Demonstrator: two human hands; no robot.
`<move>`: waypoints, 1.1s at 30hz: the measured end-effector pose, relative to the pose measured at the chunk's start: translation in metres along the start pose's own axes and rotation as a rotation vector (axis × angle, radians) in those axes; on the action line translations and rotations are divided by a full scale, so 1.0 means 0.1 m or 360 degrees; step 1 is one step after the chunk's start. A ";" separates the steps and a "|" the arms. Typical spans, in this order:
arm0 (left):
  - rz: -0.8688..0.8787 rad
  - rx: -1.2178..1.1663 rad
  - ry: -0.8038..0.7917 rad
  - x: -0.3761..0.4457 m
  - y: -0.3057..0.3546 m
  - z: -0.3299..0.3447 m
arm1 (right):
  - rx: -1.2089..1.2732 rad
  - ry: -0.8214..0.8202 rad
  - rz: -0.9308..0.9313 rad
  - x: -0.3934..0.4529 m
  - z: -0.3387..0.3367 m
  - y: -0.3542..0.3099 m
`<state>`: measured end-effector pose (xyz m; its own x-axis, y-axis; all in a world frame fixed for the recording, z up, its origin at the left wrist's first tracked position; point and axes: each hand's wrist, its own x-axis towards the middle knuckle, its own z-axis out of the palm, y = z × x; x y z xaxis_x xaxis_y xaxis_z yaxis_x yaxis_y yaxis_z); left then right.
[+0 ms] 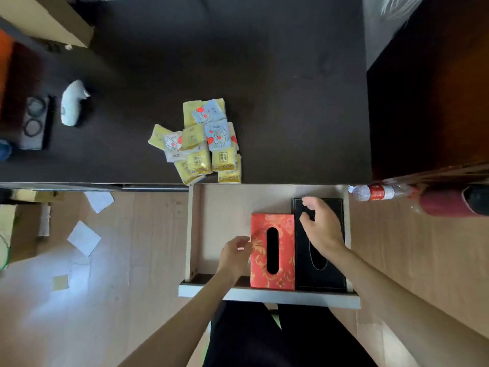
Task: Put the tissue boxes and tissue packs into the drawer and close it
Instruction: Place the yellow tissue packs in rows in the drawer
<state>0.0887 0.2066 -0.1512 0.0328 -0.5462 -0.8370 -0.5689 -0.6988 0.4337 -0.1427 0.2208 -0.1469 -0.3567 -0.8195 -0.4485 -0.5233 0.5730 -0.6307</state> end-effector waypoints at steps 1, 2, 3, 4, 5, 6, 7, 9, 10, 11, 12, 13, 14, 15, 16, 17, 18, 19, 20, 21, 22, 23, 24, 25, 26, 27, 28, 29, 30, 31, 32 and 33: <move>0.0029 -0.0044 -0.0009 0.00 0.02 -0.12 | 0.0118 0.0008 0.0004 0.01 0.04 -0.13; 0.0082 -0.0084 -0.0006 0.00 0.07 -0.25 | 0.0213 0.0017 0.0010 0.03 0.08 -0.27; 0.0164 -0.0119 0.0017 0.00 0.13 -0.38 | 0.0287 0.0026 0.0013 0.06 0.11 -0.43; 0.0267 -0.0138 0.0063 0.00 0.22 -0.54 | 0.0348 0.0035 0.0011 0.10 0.14 -0.60; 0.0376 -0.0152 0.0125 0.03 0.32 -0.70 | 0.0400 0.0045 0.0004 0.15 0.17 -0.77; 0.0478 -0.0165 0.0201 0.06 0.44 -0.88 | 0.0448 0.0050 -0.0003 0.21 0.20 -0.95; 0.0571 -0.0172 0.0291 0.10 0.57 -1.06 | 0.0491 0.0048 -0.0008 0.29 0.22 -1.12; 0.0719 -0.0138 0.0494 0.22 0.84 -1.44 | 0.0529 0.0033 0.0007 0.45 0.28 -1.42; 0.0777 -0.0114 0.0575 0.29 0.99 -1.60 | 0.0513 0.0018 0.0037 0.53 0.32 -1.56; 0.0824 -0.0081 0.0638 0.37 1.13 -1.74 | 0.0468 -0.0007 0.0080 0.61 0.36 -1.68; 0.0859 -0.0026 0.0687 0.45 1.27 -1.85 | 0.0394 -0.0034 0.0128 0.69 0.42 -1.77; 0.0889 0.0064 0.0718 0.53 1.41 -1.92 | 0.0304 -0.0054 0.0178 0.75 0.49 -1.84; 0.0917 0.0196 0.0715 0.62 1.53 -1.97 | 0.0216 -0.0059 0.0230 0.80 0.57 -1.89; 0.0941 0.0367 0.0672 0.72 1.64 -2.00 | 0.0145 -0.0049 0.0282 0.84 0.64 -1.93; 0.0971 0.0576 0.0611 0.81 1.73 -2.02 | 0.0102 -0.0029 0.0325 0.88 0.70 -1.96; 0.1023 0.0807 0.0556 0.90 1.79 -2.02 | 0.0081 -0.0005 0.0352 0.90 0.76 -1.97; 0.1092 0.1028 0.0510 0.98 1.83 -2.02 | 0.0069 0.0029 0.0365 0.92 0.81 -1.98; 0.1165 0.1202 0.0461 1.06 1.85 -2.04 | 0.0054 0.0087 0.0375 0.94 0.87 -2.00; 0.1223 0.1320 0.0409 1.15 1.87 -2.05 | 0.0034 0.0156 0.0386 0.96 0.91 -2.01; 0.1251 0.1388 0.0364 1.19 1.87 -2.04 | 0.0018 0.0201 0.0394 0.96 0.92 -2.01; 0.1261 0.1423 0.0333 1.19 1.86 -2.02 | 0.0015 0.0220 0.0391 0.95 0.92 -2.01; 0.1277 0.1446 0.0316 1.20 1.84 -2.01 | 0.0024 0.0229 0.0384 0.94 0.93 -2.00; 0.1305 0.1468 0.0309 1.21 1.83 -2.01 | 0.0030 0.0242 0.0376 0.94 0.95 -1.99; 0.1330 0.1479 0.0302 1.23 1.83 -2.01 | 0.0033 0.0264 0.0365 0.94 0.97 -1.98; 0.1349 0.1475 0.0294 1.24 1.83 -2.02 | 0.0052 0.0296 0.0355 0.93 0.98 -1.98; 0.1373 0.1458 0.0289 1.24 1.82 -2.02 | 0.0099 0.0336 0.0345 0.91 0.97 -1.97; 0.1405 0.1434 0.0290 1.23 1.82 -2.03 | 0.0179 0.0381 0.0330 0.89 0.96 -1.96; 0.1438 0.1412 0.0291 1.20 1.82 -2.05 | 0.0291 0.0426 0.0326 0.86 0.95 -1.95; 0.1463 0.1384 0.0289 1.16 1.81 -2.07 | 0.0422 0.0468 0.0342 0.82 0.92 -1.95; 0.1479 0.1343 0.0289 1.11 1.79 -2.10 | 0.0553 0.0508 0.0367 0.78 0.89 -1.94; 0.1491 0.1293 0.0288 1.06 1.77 -2.12 | 0.0663 0.0546 0.0387 0.73 0.85 -1.93; 0.1506 0.1237 0.0289 0.99 1.74 -2.14 | 0.0737 0.0584 0.0396 0.68 0.80 -1.90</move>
<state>0.1686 -0.0684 -0.0873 -0.5786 -0.7863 -0.2169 -0.7654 0.4315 0.4775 -0.0056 0.0565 -0.1083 -0.7090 -0.5646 -0.4225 -0.0315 0.6239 -0.7809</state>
